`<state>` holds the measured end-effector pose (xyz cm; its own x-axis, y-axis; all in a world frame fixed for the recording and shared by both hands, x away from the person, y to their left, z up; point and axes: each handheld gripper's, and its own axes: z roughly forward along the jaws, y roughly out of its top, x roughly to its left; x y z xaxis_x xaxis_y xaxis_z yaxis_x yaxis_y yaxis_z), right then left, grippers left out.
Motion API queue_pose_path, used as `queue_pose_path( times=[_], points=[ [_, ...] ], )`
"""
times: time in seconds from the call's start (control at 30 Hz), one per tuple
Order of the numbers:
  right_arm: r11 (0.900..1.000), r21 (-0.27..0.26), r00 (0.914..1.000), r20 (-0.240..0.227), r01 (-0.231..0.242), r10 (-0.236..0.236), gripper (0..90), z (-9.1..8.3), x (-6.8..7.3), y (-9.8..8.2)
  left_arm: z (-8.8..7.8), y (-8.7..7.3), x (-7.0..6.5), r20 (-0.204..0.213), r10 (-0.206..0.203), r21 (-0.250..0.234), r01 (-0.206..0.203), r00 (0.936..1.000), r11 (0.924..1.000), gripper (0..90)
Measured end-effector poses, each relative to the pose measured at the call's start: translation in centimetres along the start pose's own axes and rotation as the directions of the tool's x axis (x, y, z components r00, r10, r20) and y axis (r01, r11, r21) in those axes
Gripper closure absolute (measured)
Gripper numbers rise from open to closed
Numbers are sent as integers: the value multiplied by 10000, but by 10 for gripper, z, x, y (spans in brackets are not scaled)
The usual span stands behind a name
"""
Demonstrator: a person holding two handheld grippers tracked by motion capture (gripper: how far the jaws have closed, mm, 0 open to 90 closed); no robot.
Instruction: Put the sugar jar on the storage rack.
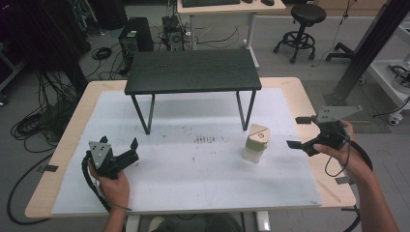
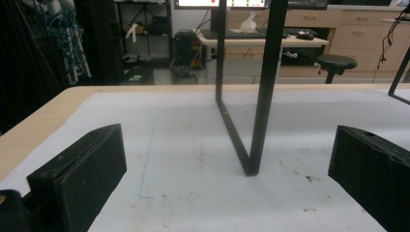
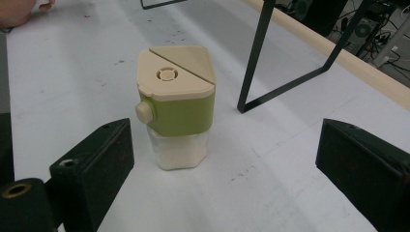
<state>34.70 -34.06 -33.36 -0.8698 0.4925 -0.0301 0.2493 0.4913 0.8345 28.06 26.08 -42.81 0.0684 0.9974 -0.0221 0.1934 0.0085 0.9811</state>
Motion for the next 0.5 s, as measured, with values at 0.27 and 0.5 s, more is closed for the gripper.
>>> queue_pose_path(
  times=[0.27,0.5],
  points=[
    [10000,-4,10000,-18,-16,16,60,1,-1,1,0,0,0,-20,-5,-9,5,10000,10000,2],
    [10000,-39,10000,-15,-67,67,54,4,0,0,0,0,0,28,39,16,-39,10000,10000,2]
  ],
)
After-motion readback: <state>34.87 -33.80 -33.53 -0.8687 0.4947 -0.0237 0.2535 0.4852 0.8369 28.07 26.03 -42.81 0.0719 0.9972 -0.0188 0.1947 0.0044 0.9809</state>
